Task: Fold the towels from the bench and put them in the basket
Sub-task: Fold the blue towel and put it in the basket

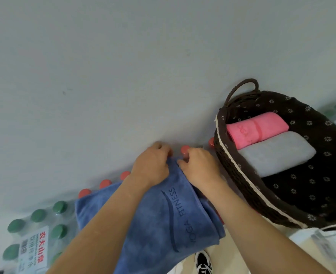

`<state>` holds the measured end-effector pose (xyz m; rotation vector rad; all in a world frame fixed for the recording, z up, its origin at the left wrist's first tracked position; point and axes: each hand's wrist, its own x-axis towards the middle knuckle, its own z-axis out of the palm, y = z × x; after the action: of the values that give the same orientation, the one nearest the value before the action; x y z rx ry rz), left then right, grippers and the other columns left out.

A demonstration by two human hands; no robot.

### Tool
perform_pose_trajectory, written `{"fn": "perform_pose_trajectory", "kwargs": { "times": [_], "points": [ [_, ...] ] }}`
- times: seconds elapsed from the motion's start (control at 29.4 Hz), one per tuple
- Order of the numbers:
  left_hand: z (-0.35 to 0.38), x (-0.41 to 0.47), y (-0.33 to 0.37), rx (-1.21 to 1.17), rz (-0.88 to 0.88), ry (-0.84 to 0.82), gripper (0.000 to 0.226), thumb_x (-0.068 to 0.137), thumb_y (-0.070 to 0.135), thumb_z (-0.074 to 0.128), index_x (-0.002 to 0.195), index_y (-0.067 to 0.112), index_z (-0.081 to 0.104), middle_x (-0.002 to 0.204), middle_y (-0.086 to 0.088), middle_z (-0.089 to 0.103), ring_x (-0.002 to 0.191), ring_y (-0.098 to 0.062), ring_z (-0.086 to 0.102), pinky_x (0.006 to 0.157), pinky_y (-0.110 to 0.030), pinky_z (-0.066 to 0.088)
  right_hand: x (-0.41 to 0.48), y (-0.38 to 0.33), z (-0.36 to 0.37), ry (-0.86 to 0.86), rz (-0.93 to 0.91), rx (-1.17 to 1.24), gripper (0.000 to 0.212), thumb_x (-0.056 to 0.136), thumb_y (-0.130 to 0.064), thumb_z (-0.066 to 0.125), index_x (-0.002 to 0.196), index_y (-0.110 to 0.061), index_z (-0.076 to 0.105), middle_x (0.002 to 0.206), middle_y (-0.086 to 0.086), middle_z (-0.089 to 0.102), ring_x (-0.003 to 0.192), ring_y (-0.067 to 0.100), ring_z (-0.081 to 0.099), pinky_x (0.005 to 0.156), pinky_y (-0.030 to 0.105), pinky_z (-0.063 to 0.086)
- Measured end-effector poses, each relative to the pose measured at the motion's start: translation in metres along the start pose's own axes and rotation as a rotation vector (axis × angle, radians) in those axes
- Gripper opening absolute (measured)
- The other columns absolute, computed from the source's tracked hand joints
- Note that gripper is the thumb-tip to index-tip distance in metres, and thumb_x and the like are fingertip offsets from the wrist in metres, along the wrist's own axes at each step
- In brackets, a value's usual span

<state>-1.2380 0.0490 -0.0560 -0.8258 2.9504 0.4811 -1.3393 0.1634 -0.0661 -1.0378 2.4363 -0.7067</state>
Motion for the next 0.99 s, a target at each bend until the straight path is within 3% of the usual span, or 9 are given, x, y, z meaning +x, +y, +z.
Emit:
{"fn": "perform_pose_trajectory", "kwargs": {
  "times": [0.14,0.24,0.34,0.48,0.54,0.65,0.75,0.82,0.99],
  "points": [
    [0.000,-0.001,0.000,-0.037,-0.065,0.001,0.017,0.085,0.021,0.054,0.098,0.014,0.064,0.102,-0.007,0.061,0.091,-0.027,0.060,0.076,-0.040,0.050,0.008,-0.005,0.004,-0.042,0.033,0.016,0.016,0.086,-0.029,0.060,0.078,-0.015,0.060,0.085,0.006,0.066,0.081,0.029,0.062,0.059,0.029,0.042],
    [-0.004,-0.006,0.000,-0.133,-0.040,0.065,0.018,0.080,0.021,0.049,0.090,0.016,0.063,0.093,-0.002,0.063,0.085,-0.022,0.058,0.074,-0.039,0.049,0.013,-0.003,0.004,-0.046,0.087,0.126,0.019,0.085,-0.025,0.062,0.072,-0.011,0.063,0.074,0.006,0.066,0.073,0.030,0.062,0.057,0.033,0.048],
    [-0.010,-0.008,0.001,-0.334,-0.084,0.108,0.009,0.083,0.016,0.060,0.082,0.023,0.063,0.078,0.006,0.065,0.073,-0.012,0.058,0.072,-0.025,0.046,0.021,-0.002,0.005,-0.028,0.132,0.342,0.021,0.078,-0.021,0.070,0.064,-0.007,0.065,0.068,0.012,0.068,0.072,0.035,0.065,0.065,0.042,0.055],
    [-0.016,-0.004,0.007,-0.475,-0.147,0.097,0.017,0.082,0.011,0.067,0.079,0.027,0.066,0.073,0.019,0.062,0.068,0.000,0.056,0.064,-0.003,0.037,0.026,-0.006,0.001,-0.037,0.169,0.613,0.018,0.078,-0.020,0.077,0.063,-0.024,0.069,0.078,0.004,0.074,0.080,0.023,0.070,0.077,0.043,0.058],
    [-0.016,-0.003,0.009,-0.500,-0.177,0.147,0.015,0.082,0.011,0.068,0.079,0.026,0.068,0.075,0.019,0.062,0.066,0.006,0.054,0.064,-0.002,0.036,0.025,-0.007,0.000,-0.065,0.158,0.668,0.002,0.081,-0.014,0.074,0.082,-0.014,0.075,0.086,0.005,0.074,0.083,0.020,0.069,0.082,0.040,0.057],
    [-0.016,-0.004,0.011,-0.489,-0.169,0.150,0.012,0.083,0.012,0.067,0.083,0.023,0.069,0.081,0.015,0.065,0.068,0.013,0.053,0.063,-0.001,0.035,0.022,-0.006,-0.002,-0.088,0.151,0.730,0.013,0.084,-0.007,0.070,0.097,-0.005,0.073,0.090,0.008,0.072,0.085,0.018,0.067,0.083,0.033,0.056],
    [-0.019,-0.005,0.011,-0.480,-0.159,0.132,0.012,0.082,0.012,0.067,0.082,0.025,0.069,0.072,0.018,0.063,0.063,0.011,0.055,0.061,-0.003,0.036,0.018,-0.004,-0.003,-0.081,0.115,0.763,0.010,0.084,-0.004,0.069,0.089,-0.012,0.070,0.089,0.011,0.072,0.080,0.017,0.065,0.076,0.030,0.053],
    [-0.021,-0.004,0.009,-0.466,-0.168,0.156,0.012,0.082,0.014,0.068,0.082,0.026,0.070,0.072,0.018,0.064,0.065,0.007,0.057,0.064,-0.006,0.039,0.016,-0.002,-0.004,-0.066,0.055,0.744,0.019,0.082,-0.003,0.068,0.079,-0.021,0.064,0.081,0.011,0.071,0.073,0.016,0.063,0.074,0.036,0.053],
    [-0.025,-0.007,0.005,-0.405,-0.186,0.224,0.013,0.083,0.015,0.065,0.084,0.028,0.070,0.081,0.015,0.069,0.071,0.000,0.059,0.071,-0.015,0.044,-0.008,0.003,-0.005,-0.161,-0.095,0.573,0.011,0.084,-0.016,0.064,0.079,-0.022,0.072,0.076,-0.005,0.072,0.076,0.014,0.068,0.077,0.039,0.056]
  ]
}}
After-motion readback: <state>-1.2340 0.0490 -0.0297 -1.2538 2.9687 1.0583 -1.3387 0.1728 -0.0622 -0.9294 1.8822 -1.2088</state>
